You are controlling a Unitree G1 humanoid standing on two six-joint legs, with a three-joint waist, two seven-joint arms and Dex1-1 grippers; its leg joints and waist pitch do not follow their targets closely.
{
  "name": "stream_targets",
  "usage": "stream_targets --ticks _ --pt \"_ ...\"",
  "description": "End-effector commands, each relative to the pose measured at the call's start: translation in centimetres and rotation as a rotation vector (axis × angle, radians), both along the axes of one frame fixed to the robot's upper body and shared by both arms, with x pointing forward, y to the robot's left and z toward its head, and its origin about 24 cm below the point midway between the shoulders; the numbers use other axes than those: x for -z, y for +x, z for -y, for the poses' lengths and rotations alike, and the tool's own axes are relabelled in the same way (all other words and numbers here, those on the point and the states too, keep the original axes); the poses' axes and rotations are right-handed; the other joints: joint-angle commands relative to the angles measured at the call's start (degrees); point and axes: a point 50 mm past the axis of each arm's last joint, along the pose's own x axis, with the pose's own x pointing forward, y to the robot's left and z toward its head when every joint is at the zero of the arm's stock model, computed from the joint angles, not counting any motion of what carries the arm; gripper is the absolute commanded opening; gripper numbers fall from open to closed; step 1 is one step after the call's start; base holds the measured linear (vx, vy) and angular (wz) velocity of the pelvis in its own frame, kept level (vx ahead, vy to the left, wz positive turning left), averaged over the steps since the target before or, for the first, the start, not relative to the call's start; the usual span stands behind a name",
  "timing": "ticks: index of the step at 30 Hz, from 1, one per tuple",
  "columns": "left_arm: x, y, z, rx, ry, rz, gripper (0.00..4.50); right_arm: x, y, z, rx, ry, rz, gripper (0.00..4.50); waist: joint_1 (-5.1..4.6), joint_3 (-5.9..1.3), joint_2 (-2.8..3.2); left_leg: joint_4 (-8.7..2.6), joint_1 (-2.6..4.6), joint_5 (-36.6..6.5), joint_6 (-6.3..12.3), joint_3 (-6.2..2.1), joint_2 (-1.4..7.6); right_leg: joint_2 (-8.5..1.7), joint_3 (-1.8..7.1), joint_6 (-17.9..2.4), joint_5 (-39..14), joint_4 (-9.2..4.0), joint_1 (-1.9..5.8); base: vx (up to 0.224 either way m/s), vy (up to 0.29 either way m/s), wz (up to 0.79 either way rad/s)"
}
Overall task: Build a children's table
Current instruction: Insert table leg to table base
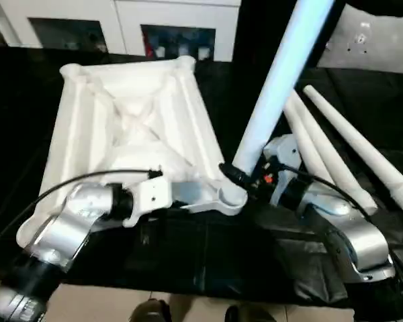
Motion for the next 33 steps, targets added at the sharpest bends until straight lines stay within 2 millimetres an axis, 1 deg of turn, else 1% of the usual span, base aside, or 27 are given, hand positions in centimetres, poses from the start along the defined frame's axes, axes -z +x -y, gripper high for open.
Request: stream_targets --ticks 1,2,3,4,5,6,7,8,9,10,11,13,14,15,16,17,18,19,20,21,22,23,25,29,30,32,33 --pt "-1.3 0.8 1.3 0.083 -0.029 0.088 0.00 -0.9 -0.1 0.4 0.007 0.013 0.029 1.89 -0.23 -3.93 0.00 -4.01 1.26 -6.7 2.44 -1.22 4.00 -4.64 2.81 -13.0 -4.4 -4.62 2.39 0.000 0.000 0.00" --pt "-1.6 1.1 1.2 0.079 -0.032 0.098 0.00 -0.9 -0.2 0.5 0.009 0.013 0.029 1.89 0.02 -4.07 0.11 -3.91 1.57 -7.0 2.23 -1.08 4.01 -4.58 2.84 -13.1 -4.0 -4.63 2.14 0.000 0.000 0.00" --pt "-1.8 1.4 1.1 0.083 -0.032 0.108 0.00 -0.9 -0.2 0.5 0.012 0.012 0.030 1.89 0.02 -4.02 -0.02 -3.99 1.43 -7.1 2.15 -1.12 3.96 -4.55 2.82 -13.1 -3.9 -4.62 2.23 0.000 0.000 0.00" --pt "-1.9 1.5 1.0 0.084 -0.033 0.114 0.00 -0.9 -0.2 0.6 0.013 0.011 0.029 1.89 0.13 -4.10 -0.11 -4.06 1.13 -6.6 1.98 -1.27 3.98 -4.74 2.75 -13.0 -3.4 -4.45 2.53 0.000 0.000 0.00" --pt "-1.9 1.6 0.8 0.083 -0.036 0.115 0.00 -0.9 -0.3 0.6 0.014 0.010 0.029 1.89 0.09 -4.21 0.12 -4.02 0.99 -6.2 1.88 -1.35 3.99 -4.82 2.71 -13.0 -2.6 -4.28 2.64 0.000 0.000 0.00" --pt "-1.8 1.6 0.6 0.074 -0.037 0.110 0.00 -0.9 -0.4 0.6 0.015 0.010 0.029 1.89 -0.05 -4.27 -0.10 -3.97 0.96 -5.9 2.06 -1.34 3.96 -4.79 2.69 -13.1 -1.4 -4.23 2.68 0.000 0.000 0.00" --pt "-1.8 1.6 0.6 0.073 -0.037 0.109 0.00 -0.9 -0.4 0.6 0.015 0.010 0.029 1.89 -0.08 -4.25 -0.14 -3.96 0.91 -5.8 2.18 -1.31 3.96 -4.84 2.71 -13.2 -0.9 -4.19 2.74 0.000 0.000 0.00" --pt "-1.4 1.8 0.0 0.013 -0.018 0.106 0.00 -0.9 -0.4 0.6 0.014 0.010 0.028 1.89 -0.07 -4.27 -0.14 -3.89 0.91 -5.5 2.46 -1.27 3.96 -4.87 2.73 -13.4 -0.5 -4.20 2.72 0.000 0.000 0.00" --pt "-1.1 1.8 -0.3 -0.024 -0.024 0.095 0.00 -0.9 -0.4 0.6 0.014 0.011 0.027 1.89 -0.11 -4.30 -0.31 -3.83 0.87 -5.3 2.75 -1.23 3.97 -4.86 2.72 -13.6 -0.5 -4.18 2.75 0.000 0.000 0.00" --pt "-0.8 1.8 -0.5 -0.055 -0.046 0.083 0.00 -0.9 -0.4 0.5 0.013 0.011 0.026 1.89 -0.07 -4.30 -0.25 -3.80 0.87 -5.3 2.80 -1.22 3.96 -4.87 2.69 -13.7 -0.7 -4.17 2.75 0.000 0.000 0.00" --pt "-0.7 1.8 -0.6 -0.072 -0.064 0.074 0.00 -0.9 -0.5 0.5 0.013 0.011 0.026 1.89 -0.23 -4.21 -0.77 -3.84 0.78 -5.6 2.89 -1.14 3.93 -4.84 2.67 -13.6 -1.8 -4.37 2.81 0.000 0.000 0.00" --pt "-0.3 1.3 -0.7 -0.083 -0.099 0.032 0.00 -0.8 -0.5 0.5 0.009 0.011 0.024 1.89 -0.28 -4.08 -0.66 -3.89 0.74 -5.6 2.96 -1.20 3.99 -4.97 2.66 -13.4 -3.7 -4.46 2.74 0.000 0.000 0.00" --pt "-0.1 1.0 -0.8 -0.093 -0.120 0.011 0.00 -0.8 -0.4 0.5 0.008 0.011 0.022 1.89 -0.57 -4.10 -0.90 -3.92 0.55 -5.6 2.87 -1.23 3.91 -4.89 2.61 -13.1 -4.5 -4.45 2.89 0.000 0.000 0.00" --pt "0.0 0.8 -0.8 -0.098 -0.133 0.001 0.00 -0.8 -0.4 0.4 0.008 0.011 0.021 1.89 -0.76 -4.05 -1.21 -3.93 0.60 -5.7 2.96 -1.19 3.96 -4.90 2.61 -13.0 -4.7 -4.48 2.82 0.000 0.000 0.00" --pt "0.1 0.7 -0.9 -0.103 -0.150 -0.010 0.28 -0.8 -0.4 0.4 0.008 0.010 0.020 1.89 -1.10 -4.00 -1.00 -3.93 0.52 -5.6 3.12 -1.27 3.87 -4.89 2.60 -12.9 -5.3 -4.48 2.83 0.000 0.000 0.00" --pt "0.2 0.5 -1.0 -0.108 -0.159 -0.021 0.28 -0.8 -0.4 0.4 0.007 0.010 0.019 1.89 -1.38 -3.89 -1.29 -3.87 0.53 -5.9 3.43 -1.18 3.79 -4.83 2.62 -12.6 -6.3 -4.69 2.72 0.000 0.000 0.00" --pt "0.2 0.4 -1.0 -0.110 -0.163 -0.027 0.28 -0.8 -0.4 0.4 0.007 0.010 0.018 1.89 -1.40 -3.95 -1.10 -3.78 0.53 -5.6 3.60 -1.17 3.72 -4.89 2.64 -12.5 -6.6 -4.66 2.74 0.000 0.000 0.00" --pt "0.0 0.3 -1.1 -0.119 -0.177 -0.035 0.28 -0.8 -0.3 0.4 0.006 0.011 0.017 1.89 -1.46 -3.99 -1.13 -3.73 0.50 -5.3 3.67 -1.12 3.74 -4.92 2.64 -12.8 -6.1 -4.54 2.74 0.000 0.000 0.00" --pt "-0.1 0.2 -1.2 -0.126 -0.188 -0.040 0.66 -0.8 -0.3 0.4 0.006 0.011 0.017 1.89 -1.45 -4.07 -0.90 -3.73 0.69 -5.0 3.83 -1.04 3.93 -4.83 2.65 -13.5 -4.9 -4.45 2.53 0.000 0.000 0.00" --pt "-0.3 0.1 -1.3 -0.146 -0.198 -0.030 0.69 -0.8 -0.3 0.4 0.005 0.012 0.017 1.89 -1.45 -4.08 -0.98 -3.65 0.69 -4.7 4.13 -1.00 3.91 -4.63 2.59 -13.7 -4.0 -4.41 2.42 0.000 0.000 0.00" --pt "-0.6 0.1 -1.4 -0.161 -0.202 -0.022 0.67 -0.8 -0.3 0.3 0.004 0.013 0.016 1.89 -1.27 -4.05 -0.78 -3.72 0.76 -4.1 4.47 -1.03 4.06 -4.58 2.58 -13.9 -2.4 -4.32 2.34 0.000 0.000 0.00" --pt "-0.8 0.0 -1.4 -0.171 -0.208 -0.016 0.68 -0.8 -0.2 0.3 0.003 0.013 0.015 1.89 -1.28 -3.93 -0.88 -3.81 0.87 -4.5 4.41 -1.00 4.15 -4.42 2.50 -14.2 -1.7 -4.26 2.21 0.000 0.000 0.00" --pt "-1.1 -0.3 -1.6 -0.212 -0.214 -0.025 0.97 -0.7 -0.2 0.2 0.002 0.015 0.013 1.89 -1.26 -3.74 -1.05 -3.95 0.89 -5.8 3.87 -1.08 4.24 -4.60 2.46 -14.5 -2.7 -4.33 2.33 0.000 0.000 0.00" --pt "-1.2 -0.8 -2.0 -0.275 -0.178 -0.037 1.27 -0.6 -0.3 0.1 0.000 0.019 0.010 1.89 -1.18 -3.44 -1.16 -4.09 0.98 -7.6 2.72 -1.12 4.18 -4.60 2.60 -13.6 -6.3 -4.66 2.28 0.000 0.000 0.00" --pt "-1.2 -0.9 -2.0 -0.280 -0.175 -0.041 1.27 -0.6 -0.3 0.1 0.000 0.019 0.010 1.89 -1.18 -3.44 -1.15 -4.12 0.94 -7.5 2.50 -1.16 4.15 -4.58 2.62 -13.3 -6.6 -4.68 2.31 0.000 0.000 0.00" --pt "-1.1 -1.2 -2.1 -0.298 -0.140 -0.048 1.57 -0.6 -0.3 0.0 0.000 0.021 0.009 1.89 -1.16 -3.30 -1.24 -4.21 0.93 -7.4 2.39 -1.18 4.14 -4.55 2.64 -13.0 -6.5 -4.72 2.25 0.000 0.000 0.00" --pt "-1.1 -1.2 -2.1 -0.302 -0.133 -0.048 1.58 -0.6 -0.3 -0.1 -0.001 0.021 0.009 1.89 -1.17 -3.33 -1.24 -4.18 0.98 -7.3 2.35 -1.15 4.15 -4.53 2.66 -13.0 -6.2 -4.67 2.24 0.000 0.000 0.00"
